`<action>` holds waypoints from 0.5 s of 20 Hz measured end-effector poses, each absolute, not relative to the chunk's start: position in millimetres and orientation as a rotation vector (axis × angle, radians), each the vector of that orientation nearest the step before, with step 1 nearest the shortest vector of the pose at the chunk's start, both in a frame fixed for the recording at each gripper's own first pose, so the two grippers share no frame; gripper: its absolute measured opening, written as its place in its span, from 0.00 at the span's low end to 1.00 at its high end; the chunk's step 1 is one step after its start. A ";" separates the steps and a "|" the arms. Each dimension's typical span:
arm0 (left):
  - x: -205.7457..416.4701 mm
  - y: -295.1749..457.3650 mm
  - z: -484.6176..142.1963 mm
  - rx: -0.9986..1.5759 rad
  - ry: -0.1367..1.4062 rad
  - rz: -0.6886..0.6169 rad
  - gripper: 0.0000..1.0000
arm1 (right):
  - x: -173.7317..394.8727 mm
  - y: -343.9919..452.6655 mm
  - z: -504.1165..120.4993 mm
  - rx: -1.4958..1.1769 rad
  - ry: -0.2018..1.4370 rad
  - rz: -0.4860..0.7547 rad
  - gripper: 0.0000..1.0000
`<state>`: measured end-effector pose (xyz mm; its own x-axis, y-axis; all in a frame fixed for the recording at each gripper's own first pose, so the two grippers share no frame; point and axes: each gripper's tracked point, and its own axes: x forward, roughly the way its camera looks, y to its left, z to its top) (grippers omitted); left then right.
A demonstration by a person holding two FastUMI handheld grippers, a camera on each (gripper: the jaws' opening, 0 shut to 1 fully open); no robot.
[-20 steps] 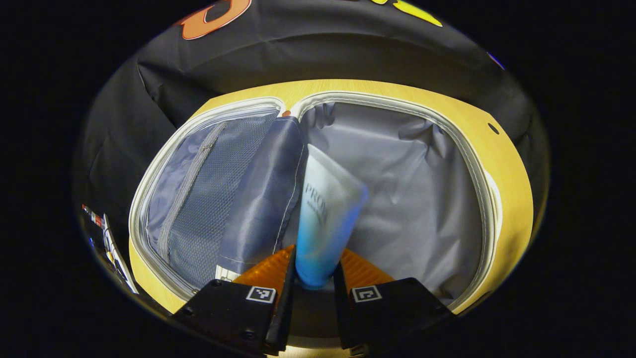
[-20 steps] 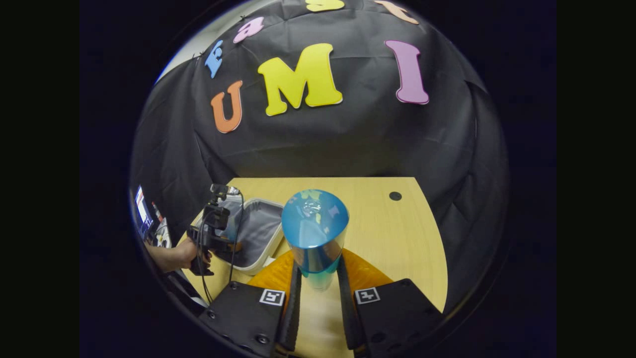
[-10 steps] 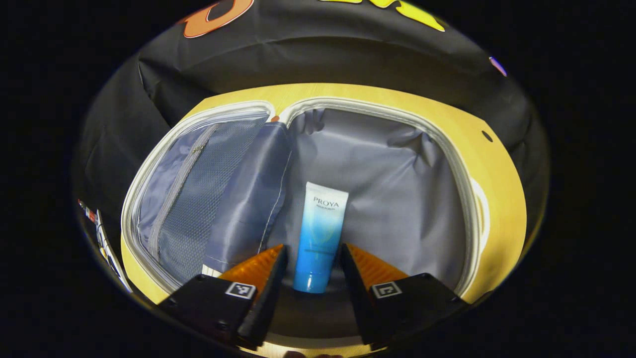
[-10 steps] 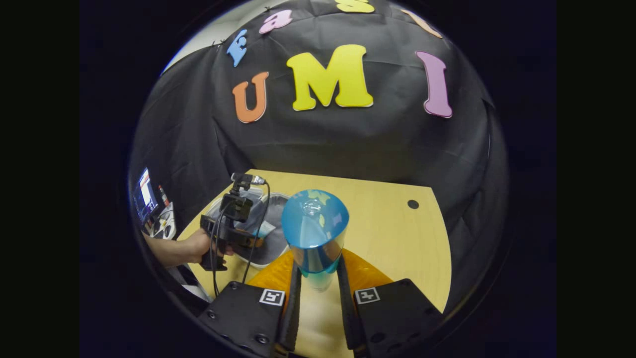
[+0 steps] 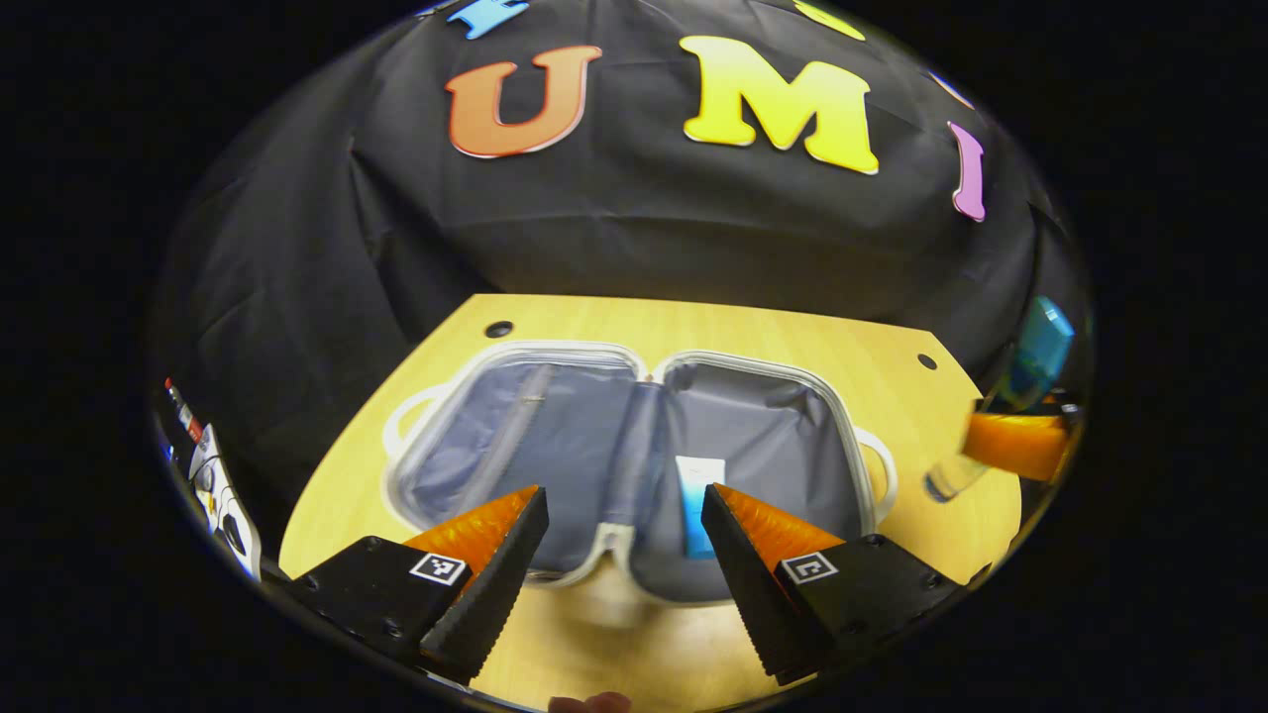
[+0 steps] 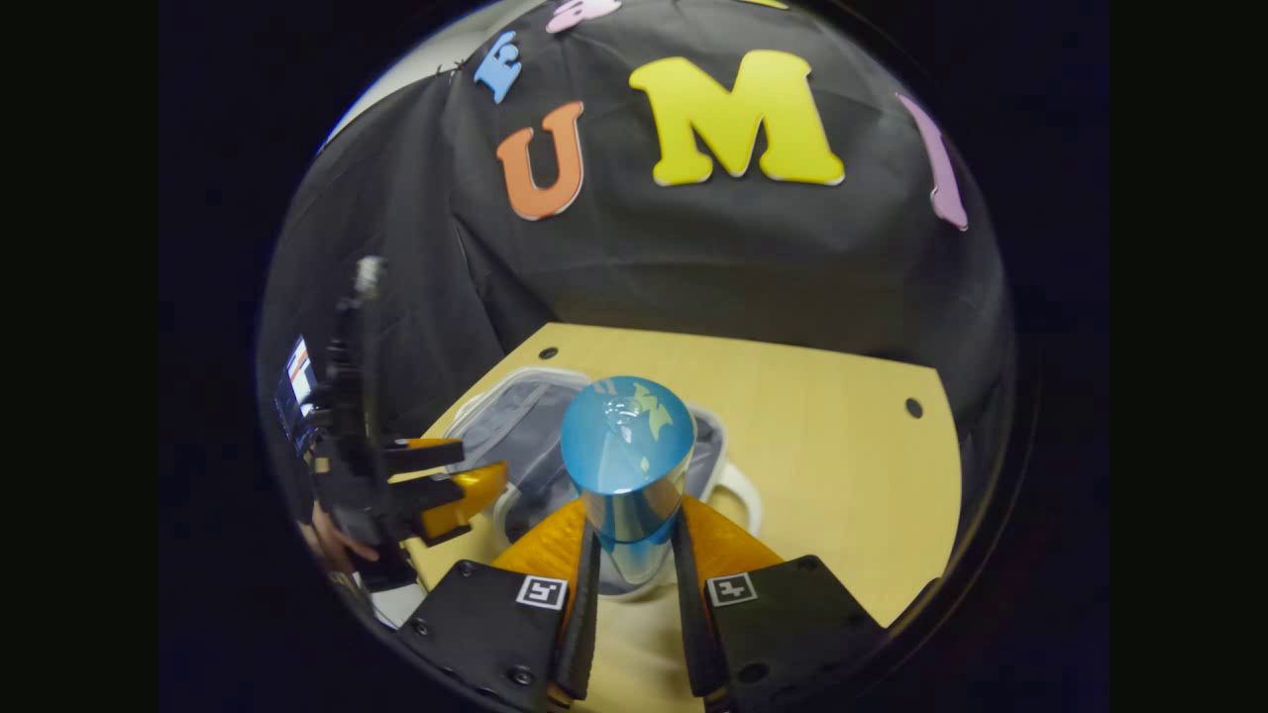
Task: First open the suitcase, pack the skin care products into it, and then close the suitcase.
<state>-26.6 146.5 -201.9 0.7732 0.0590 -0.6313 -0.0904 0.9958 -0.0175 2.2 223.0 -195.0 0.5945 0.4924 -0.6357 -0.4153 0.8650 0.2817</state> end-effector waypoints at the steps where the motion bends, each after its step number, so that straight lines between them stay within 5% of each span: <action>1: -37.5 158.3 -197.2 -0.061 0.678 0.093 0.99 | 4.0 240.0 -209.7 0.111 0.801 0.541 0.35; 10: -97.0 240.2 -221.3 -0.196 0.729 0.211 0.99 | 11.0 274.3 -329.5 0.141 1.090 0.391 0.35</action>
